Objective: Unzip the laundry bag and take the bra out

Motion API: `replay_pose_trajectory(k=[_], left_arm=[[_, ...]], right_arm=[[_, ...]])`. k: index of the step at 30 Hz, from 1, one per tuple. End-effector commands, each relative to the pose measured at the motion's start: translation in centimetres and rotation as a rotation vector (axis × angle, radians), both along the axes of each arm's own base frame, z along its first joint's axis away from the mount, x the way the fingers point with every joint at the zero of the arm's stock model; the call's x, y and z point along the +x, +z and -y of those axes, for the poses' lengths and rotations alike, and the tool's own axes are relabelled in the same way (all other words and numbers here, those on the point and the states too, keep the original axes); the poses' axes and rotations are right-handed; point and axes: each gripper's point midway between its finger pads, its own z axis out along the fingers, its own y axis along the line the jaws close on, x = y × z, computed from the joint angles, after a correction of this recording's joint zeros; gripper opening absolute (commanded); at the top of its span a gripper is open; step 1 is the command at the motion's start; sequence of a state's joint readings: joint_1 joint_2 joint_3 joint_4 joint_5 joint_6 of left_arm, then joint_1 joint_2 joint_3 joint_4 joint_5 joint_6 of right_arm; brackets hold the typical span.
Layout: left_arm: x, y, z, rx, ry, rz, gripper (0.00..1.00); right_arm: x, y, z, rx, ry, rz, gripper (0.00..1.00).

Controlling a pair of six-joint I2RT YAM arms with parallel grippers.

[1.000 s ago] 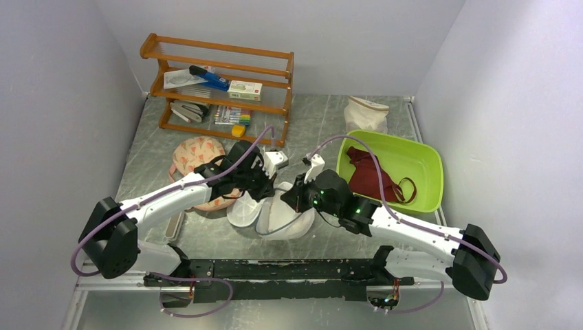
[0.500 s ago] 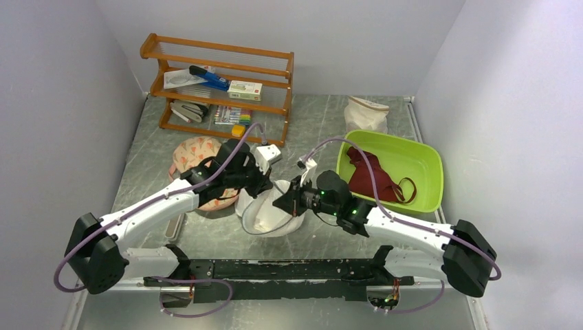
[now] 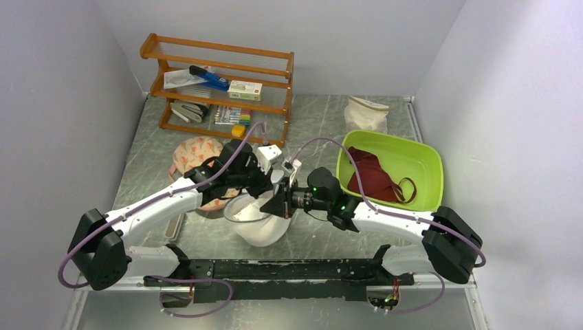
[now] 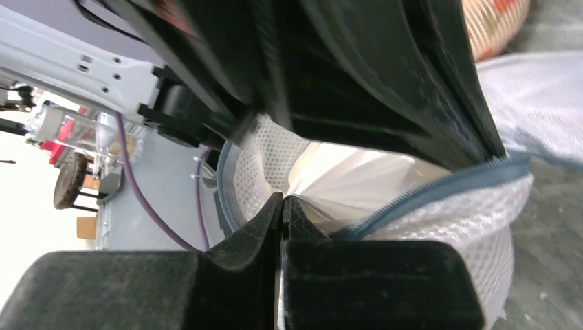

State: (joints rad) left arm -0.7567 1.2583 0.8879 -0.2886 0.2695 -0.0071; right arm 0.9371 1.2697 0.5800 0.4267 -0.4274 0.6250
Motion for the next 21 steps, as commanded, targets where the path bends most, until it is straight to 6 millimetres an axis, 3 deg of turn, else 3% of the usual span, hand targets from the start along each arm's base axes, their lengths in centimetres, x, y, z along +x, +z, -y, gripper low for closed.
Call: replay_pose_trajectory(k=[1, 6, 11, 16, 21], left_arm=[[0.6, 1.1, 1.0, -0.034, -0.006, 0.029, 0.07], [0.4, 0.9, 1.2, -0.036, -0.018, 0.019, 0.07], [0.7, 0.9, 0.8, -0.025, 0.001, 0.033, 0.07], [1.1, 1.4, 0.3, -0.019, 0.027, 0.060, 0.07], [0.9, 1.0, 0.6, -0.016, 0.017, 0.042, 0.07]], right_arm=[[0.5, 5.8, -1.1, 0.163, 0.012, 0.086, 0.00], [2.0, 8.2, -0.4, 0.239, -0.110, 0.104, 0.00], [4.4, 8.3, 1.6, 0.198, -0.295, 0.115, 0.00], [6.7, 5.3, 5.8, 0.044, -0.521, 0.090, 0.00], [6.5, 0.3, 8.6, -0.196, -0.578, 0.031, 0.00]])
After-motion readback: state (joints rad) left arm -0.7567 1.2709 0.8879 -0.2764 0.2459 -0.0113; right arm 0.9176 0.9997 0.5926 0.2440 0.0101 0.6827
